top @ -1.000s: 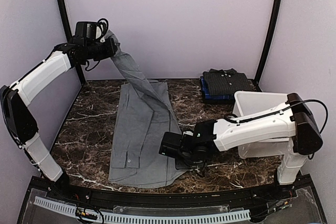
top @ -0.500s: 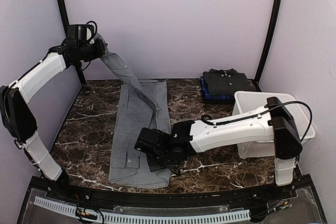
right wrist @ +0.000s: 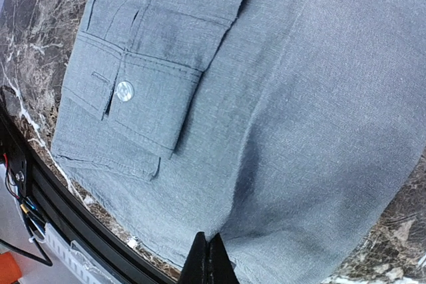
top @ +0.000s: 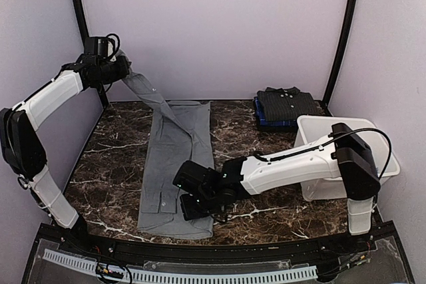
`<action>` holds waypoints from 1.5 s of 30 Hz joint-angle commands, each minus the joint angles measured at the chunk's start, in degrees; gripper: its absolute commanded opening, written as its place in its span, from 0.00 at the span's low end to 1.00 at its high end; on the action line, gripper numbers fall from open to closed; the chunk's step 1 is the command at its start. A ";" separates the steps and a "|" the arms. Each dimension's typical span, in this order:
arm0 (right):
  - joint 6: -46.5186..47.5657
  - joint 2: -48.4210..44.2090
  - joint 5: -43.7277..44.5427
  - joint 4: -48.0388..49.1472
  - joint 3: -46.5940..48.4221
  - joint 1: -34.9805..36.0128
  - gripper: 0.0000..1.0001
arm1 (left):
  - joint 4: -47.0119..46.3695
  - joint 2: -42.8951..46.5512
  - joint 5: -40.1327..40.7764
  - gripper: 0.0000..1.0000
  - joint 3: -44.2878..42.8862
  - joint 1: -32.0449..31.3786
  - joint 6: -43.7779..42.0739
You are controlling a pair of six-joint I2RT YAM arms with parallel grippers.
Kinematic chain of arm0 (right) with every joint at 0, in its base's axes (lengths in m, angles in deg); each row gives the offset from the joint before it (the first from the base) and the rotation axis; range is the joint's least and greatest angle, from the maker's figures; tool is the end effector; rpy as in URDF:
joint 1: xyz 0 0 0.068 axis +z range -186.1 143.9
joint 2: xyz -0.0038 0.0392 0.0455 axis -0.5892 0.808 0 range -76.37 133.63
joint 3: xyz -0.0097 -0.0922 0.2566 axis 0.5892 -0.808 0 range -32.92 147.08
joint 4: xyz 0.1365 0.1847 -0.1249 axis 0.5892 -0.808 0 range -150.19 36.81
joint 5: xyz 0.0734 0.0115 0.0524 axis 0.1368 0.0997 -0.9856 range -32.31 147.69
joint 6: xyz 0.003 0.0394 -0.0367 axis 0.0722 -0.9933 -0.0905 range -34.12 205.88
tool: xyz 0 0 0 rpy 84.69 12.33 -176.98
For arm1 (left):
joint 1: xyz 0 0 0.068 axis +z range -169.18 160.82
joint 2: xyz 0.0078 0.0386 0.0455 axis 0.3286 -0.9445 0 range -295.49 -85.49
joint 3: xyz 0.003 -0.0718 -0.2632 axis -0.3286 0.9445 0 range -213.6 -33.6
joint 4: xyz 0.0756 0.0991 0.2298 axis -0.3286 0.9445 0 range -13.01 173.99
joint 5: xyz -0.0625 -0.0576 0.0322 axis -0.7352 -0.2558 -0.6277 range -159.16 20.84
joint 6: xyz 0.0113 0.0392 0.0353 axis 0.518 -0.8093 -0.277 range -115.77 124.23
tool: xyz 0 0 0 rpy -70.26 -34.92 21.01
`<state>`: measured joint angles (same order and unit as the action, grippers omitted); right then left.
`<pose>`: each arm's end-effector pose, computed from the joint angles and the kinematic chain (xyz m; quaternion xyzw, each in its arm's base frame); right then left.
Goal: Fold and stack the long sleeve shirts
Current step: Fold the 1/3-folded shirt at the center of the board.
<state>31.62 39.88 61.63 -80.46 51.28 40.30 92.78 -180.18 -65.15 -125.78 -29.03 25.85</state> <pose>0.1040 0.4195 0.1769 -0.1761 0.9476 0.2264 0.1406 0.3877 -0.0648 0.3915 -0.1035 0.8037 -0.1314 0.5710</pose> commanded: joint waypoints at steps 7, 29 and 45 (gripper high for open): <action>1.53 0.45 -3.67 2.85 1.33 -1.13 0.00 | -1.98 1.39 2.14 0.00 -0.82 0.66 -0.33; 2.58 2.61 -6.51 3.07 3.63 -1.17 0.00 | -2.63 2.99 4.43 0.01 -0.73 1.80 -1.41; 3.33 4.83 -8.24 3.42 6.03 -1.57 0.00 | -2.31 2.43 3.48 0.01 -1.35 1.93 -1.50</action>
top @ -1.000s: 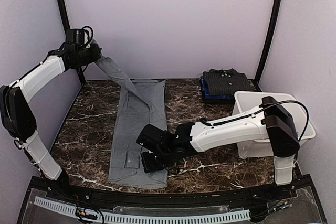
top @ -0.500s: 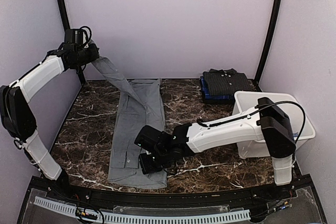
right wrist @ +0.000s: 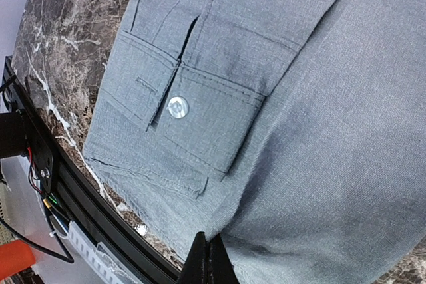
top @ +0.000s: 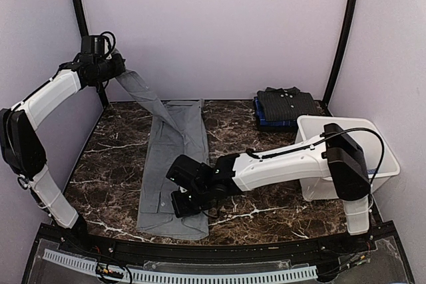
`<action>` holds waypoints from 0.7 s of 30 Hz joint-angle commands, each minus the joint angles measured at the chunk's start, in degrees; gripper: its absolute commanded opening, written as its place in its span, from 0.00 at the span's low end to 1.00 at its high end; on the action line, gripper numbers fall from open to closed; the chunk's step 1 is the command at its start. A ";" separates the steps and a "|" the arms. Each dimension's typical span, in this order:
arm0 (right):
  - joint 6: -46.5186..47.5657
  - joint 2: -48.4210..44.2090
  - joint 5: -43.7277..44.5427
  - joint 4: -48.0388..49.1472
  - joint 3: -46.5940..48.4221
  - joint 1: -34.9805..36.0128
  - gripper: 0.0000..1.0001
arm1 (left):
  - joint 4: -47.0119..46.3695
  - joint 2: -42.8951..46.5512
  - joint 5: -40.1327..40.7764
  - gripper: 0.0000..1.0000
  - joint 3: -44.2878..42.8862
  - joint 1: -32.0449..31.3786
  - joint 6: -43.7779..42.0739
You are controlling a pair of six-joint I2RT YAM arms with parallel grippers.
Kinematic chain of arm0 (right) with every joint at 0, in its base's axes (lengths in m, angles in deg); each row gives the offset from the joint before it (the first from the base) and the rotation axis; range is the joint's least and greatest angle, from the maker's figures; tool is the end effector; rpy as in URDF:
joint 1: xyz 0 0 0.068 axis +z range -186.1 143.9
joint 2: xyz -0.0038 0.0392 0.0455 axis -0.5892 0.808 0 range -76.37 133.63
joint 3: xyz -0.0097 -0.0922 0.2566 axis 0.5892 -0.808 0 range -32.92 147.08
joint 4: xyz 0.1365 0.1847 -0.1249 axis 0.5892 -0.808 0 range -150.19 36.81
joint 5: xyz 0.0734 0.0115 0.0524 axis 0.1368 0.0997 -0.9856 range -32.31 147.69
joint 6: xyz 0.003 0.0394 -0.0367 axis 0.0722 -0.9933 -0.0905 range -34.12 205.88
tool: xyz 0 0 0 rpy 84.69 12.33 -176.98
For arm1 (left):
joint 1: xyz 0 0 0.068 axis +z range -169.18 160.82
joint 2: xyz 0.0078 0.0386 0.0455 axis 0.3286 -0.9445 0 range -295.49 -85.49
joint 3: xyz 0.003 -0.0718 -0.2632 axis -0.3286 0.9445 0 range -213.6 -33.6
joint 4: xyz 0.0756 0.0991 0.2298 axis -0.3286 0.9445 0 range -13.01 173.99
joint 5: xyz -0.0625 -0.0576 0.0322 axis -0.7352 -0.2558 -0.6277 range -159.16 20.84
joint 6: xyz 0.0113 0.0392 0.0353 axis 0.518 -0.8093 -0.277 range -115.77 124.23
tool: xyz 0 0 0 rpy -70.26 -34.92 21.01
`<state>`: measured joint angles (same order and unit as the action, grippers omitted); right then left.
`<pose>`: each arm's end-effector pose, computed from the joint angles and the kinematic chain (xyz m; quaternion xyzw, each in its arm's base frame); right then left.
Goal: Fold and stack the long sleeve shirts
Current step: Fold the 1/3-folded shirt at the center of the board.
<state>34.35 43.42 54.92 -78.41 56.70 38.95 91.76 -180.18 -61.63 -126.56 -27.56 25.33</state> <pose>0.1159 0.4404 0.1812 -0.2016 0.9329 0.2760 0.1131 0.3896 -0.0527 0.3982 -0.1277 0.7903 -0.1010 0.5907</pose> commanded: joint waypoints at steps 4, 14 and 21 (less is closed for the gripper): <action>0.44 0.74 -2.48 2.38 -1.43 -0.16 0.00 | -1.91 2.96 -0.09 0.01 0.81 0.41 -0.85; 1.84 -1.10 -1.77 3.33 -2.03 -0.62 0.22 | -3.89 3.77 -1.91 0.01 4.68 0.47 0.62; 7.46 -9.14 -1.46 6.60 -1.52 -7.43 0.45 | -7.00 5.96 -3.95 0.01 10.06 0.41 2.67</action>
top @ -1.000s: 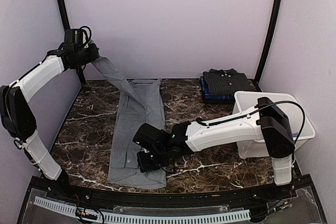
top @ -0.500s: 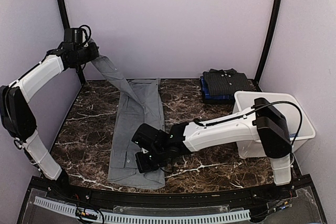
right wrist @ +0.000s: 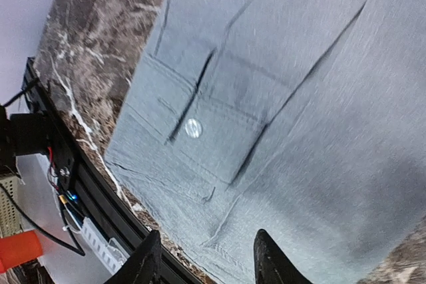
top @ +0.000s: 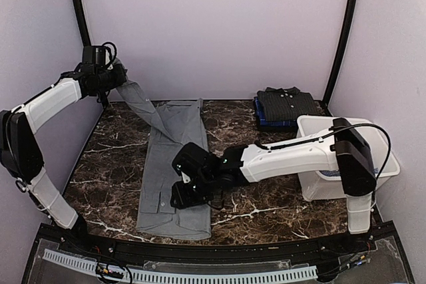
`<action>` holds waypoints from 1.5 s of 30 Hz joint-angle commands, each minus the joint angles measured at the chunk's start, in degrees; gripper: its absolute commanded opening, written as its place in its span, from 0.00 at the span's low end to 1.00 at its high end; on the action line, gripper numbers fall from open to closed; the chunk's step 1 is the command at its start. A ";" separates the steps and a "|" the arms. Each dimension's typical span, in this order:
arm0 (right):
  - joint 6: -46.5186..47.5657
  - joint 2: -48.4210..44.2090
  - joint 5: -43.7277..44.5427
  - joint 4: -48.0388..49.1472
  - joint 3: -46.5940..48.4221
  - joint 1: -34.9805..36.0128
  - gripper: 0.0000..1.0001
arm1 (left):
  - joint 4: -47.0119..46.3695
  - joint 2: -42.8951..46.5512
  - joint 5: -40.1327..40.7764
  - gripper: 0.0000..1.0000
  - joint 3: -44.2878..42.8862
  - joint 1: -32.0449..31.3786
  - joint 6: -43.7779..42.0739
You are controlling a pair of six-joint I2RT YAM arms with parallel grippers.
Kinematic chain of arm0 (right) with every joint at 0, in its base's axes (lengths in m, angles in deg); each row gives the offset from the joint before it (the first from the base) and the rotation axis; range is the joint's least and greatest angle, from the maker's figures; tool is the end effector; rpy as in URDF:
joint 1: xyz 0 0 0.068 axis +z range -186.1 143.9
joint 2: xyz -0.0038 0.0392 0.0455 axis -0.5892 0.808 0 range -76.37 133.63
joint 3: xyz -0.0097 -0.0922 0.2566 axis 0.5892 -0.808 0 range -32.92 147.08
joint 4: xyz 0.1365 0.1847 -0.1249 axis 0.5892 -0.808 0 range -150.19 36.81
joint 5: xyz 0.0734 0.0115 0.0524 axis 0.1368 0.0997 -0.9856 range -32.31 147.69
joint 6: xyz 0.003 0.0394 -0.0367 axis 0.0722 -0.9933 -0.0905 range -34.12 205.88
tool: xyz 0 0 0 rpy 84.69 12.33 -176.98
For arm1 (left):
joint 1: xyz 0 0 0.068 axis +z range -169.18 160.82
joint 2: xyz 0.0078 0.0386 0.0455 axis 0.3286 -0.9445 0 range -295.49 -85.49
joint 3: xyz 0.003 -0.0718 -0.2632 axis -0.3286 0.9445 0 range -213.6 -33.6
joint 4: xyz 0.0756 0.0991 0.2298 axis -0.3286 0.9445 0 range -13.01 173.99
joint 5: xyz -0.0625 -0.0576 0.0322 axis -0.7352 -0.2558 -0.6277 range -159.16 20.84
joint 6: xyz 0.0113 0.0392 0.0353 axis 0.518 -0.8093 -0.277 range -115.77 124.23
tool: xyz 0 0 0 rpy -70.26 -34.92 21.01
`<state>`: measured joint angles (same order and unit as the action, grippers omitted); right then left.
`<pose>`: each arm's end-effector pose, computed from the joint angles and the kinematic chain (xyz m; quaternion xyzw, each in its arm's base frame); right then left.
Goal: Fold and stack the long sleeve shirts
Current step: Fold the 1/3-folded shirt at the center of the board, then fold the sleeve of the rectangle-folded shirt.
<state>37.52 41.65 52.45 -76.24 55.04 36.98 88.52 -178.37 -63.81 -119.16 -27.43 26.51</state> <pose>0.1284 0.4332 0.1882 -0.2170 0.9226 0.2969 0.1169 0.3840 -0.0523 0.3701 -0.1263 0.8031 -0.1164 0.5706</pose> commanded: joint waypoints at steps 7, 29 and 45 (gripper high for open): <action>8.46 -4.18 -12.67 15.39 2.05 -22.03 0.35 | -7.12 4.96 -4.81 0.01 5.51 0.34 4.08; 1.86 33.92 -10.29 24.13 42.33 -34.50 0.07 | -6.64 1.49 -12.82 0.01 3.74 0.25 4.28; 5.42 40.74 2.52 18.86 48.00 -35.11 0.06 | -4.52 4.59 -22.84 0.01 5.71 -0.50 3.17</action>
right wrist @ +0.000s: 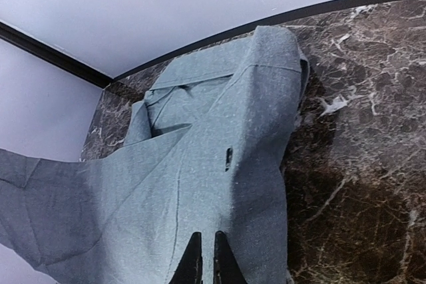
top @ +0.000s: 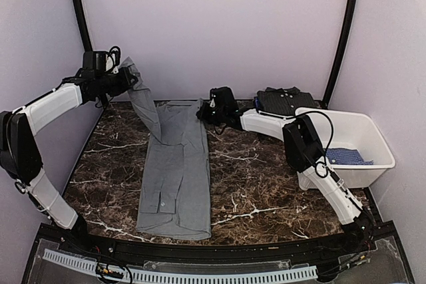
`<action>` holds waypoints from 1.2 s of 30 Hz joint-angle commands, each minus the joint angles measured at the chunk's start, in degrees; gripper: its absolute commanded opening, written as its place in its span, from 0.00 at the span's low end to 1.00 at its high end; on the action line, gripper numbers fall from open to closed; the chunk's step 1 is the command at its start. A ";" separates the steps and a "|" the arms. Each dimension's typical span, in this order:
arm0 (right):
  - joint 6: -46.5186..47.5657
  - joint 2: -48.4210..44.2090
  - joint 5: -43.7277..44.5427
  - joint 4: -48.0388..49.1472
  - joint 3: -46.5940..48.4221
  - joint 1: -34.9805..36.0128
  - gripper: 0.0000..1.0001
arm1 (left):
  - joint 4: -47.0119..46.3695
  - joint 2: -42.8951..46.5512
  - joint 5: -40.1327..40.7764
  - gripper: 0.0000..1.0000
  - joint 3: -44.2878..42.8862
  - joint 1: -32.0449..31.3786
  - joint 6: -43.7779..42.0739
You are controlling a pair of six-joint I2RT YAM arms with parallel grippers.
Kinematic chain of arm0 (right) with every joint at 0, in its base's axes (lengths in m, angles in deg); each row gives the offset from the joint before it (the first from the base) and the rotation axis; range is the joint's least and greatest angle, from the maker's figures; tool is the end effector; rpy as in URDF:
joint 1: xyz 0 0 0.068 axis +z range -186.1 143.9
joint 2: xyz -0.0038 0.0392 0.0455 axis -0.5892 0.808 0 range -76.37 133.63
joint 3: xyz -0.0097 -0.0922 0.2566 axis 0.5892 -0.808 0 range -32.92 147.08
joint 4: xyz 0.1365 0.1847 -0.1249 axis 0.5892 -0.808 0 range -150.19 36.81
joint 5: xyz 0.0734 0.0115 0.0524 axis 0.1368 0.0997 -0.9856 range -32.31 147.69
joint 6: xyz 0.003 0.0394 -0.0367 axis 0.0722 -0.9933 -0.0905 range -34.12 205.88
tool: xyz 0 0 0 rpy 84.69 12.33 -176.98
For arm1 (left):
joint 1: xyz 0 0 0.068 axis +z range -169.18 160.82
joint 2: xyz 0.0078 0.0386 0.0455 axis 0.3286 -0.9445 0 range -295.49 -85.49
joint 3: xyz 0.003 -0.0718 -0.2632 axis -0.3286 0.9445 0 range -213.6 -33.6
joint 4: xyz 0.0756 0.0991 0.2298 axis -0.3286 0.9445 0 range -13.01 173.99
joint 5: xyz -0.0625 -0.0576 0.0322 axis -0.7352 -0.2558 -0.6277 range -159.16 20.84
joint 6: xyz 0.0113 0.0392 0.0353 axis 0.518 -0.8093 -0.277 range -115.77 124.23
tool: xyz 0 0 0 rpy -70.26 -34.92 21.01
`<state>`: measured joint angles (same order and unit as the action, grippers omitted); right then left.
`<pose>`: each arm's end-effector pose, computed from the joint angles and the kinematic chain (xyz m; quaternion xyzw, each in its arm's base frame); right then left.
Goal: Fold and stack the long sleeve shirts
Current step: Fold the sleeve of the rectangle-folded shirt.
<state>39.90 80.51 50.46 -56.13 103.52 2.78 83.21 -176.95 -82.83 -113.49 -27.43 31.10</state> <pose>0.4750 0.3887 0.1444 0.0171 0.8346 0.4086 0.3691 0.3771 -0.0632 0.3539 -0.0607 0.8030 -0.2682 0.5288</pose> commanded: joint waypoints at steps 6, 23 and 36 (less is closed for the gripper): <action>7.12 1.53 5.11 -5.38 0.07 -0.73 0.07 | 1.13 4.00 -5.29 0.01 0.85 -1.13 -2.76; 17.67 -14.10 12.41 -14.62 -2.46 0.99 0.19 | -1.36 6.63 -17.27 0.05 2.81 -4.09 -9.60; 19.00 -29.77 13.95 -19.14 -16.80 2.54 0.20 | 16.04 2.27 -24.88 0.04 7.08 -14.38 -17.65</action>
<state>57.94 54.19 62.92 -73.12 92.18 4.50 91.65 -173.65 -103.68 -109.36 -39.52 17.02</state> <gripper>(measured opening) 0.202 0.045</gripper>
